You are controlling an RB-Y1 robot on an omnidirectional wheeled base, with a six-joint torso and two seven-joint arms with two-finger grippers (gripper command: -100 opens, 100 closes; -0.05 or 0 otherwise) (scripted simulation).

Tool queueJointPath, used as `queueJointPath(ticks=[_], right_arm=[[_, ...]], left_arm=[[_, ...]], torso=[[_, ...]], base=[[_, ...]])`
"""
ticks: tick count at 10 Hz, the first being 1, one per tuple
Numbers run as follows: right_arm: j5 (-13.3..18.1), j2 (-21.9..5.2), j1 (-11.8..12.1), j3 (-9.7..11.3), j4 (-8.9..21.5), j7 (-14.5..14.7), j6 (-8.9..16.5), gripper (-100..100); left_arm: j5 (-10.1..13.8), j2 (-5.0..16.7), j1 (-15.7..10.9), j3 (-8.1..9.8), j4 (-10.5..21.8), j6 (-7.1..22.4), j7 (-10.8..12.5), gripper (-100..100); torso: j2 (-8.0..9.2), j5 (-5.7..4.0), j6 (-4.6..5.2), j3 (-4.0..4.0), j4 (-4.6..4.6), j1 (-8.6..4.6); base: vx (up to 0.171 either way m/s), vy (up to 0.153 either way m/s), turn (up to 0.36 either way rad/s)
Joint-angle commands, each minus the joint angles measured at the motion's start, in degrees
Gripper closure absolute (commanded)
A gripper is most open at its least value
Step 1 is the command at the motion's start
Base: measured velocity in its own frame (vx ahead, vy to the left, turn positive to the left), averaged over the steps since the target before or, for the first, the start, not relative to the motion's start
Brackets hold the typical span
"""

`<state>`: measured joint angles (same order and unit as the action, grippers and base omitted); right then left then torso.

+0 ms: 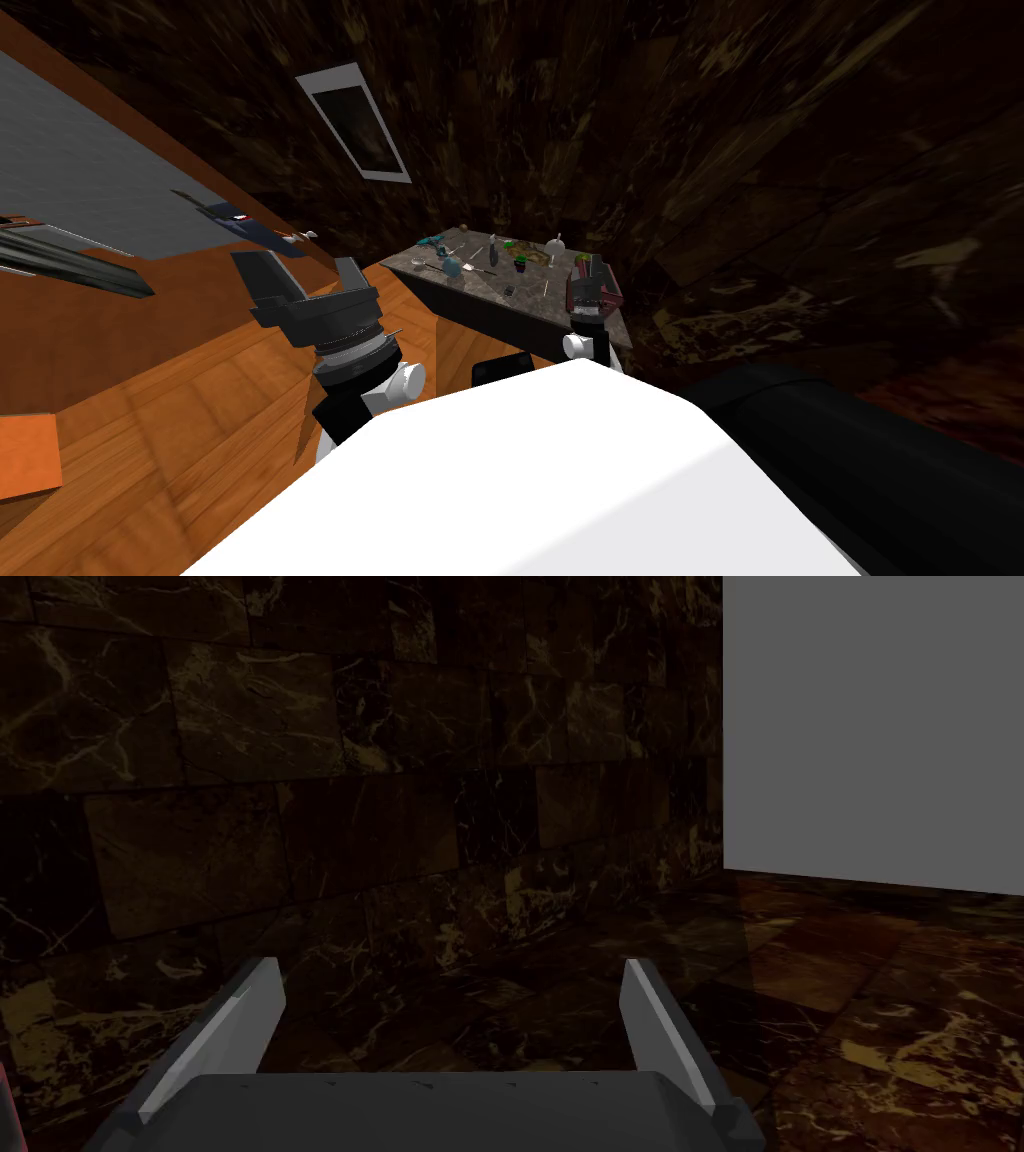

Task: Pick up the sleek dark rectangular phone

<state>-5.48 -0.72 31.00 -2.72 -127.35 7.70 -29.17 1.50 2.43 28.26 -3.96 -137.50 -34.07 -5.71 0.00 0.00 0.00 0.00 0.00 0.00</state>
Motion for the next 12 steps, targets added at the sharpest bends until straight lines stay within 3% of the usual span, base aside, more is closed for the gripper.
queueJointPath(ticks=[1,4,9,10,12], right_arm=[[-0.5,-1.7,-0.2,-0.3,-0.1,0.1,0.8,-100],[-2.2,-5.9,-0.7,-1.4,-0.4,0.7,3.8,-100],[-7.1,-13.3,-2.2,-4.5,-1.5,2.4,12.0,-100],[-7.1,-13.3,-2.2,-4.5,-1.5,2.4,12.5,-100],[-9.6,-16.5,-2.9,-5.9,-2.0,3.2,16.2,-100]], left_arm=[[0.0,0.0,0.0,0.0,0.0,0.0,0.0,0],[0.0,0.0,0.0,0.0,0.0,0.0,0.0,0],[0.0,0.0,0.0,0.0,0.0,0.0,0.0,0],[0.0,0.0,0.0,0.0,0.0,0.0,0.0,0],[0.0,0.0,0.0,0.0,0.0,0.0,0.0,0]], torso=[[0.0,0.0,0.0,0.0,0.0,0.0],[-0.02,0.01,-0.01,-0.01,0.0,0.06],[-0.03,0.03,-0.01,-0.02,-0.01,0.13],[-0.04,0.04,-0.01,-0.03,-0.01,0.16],[-0.05,0.03,-0.01,-0.03,-0.01,0.12]], base=[[0.002,0.009,0.034],[0.006,0.022,0.047],[0.006,0.036,0.091],[0.013,0.031,0.033],[0.013,0.038,0.095]])
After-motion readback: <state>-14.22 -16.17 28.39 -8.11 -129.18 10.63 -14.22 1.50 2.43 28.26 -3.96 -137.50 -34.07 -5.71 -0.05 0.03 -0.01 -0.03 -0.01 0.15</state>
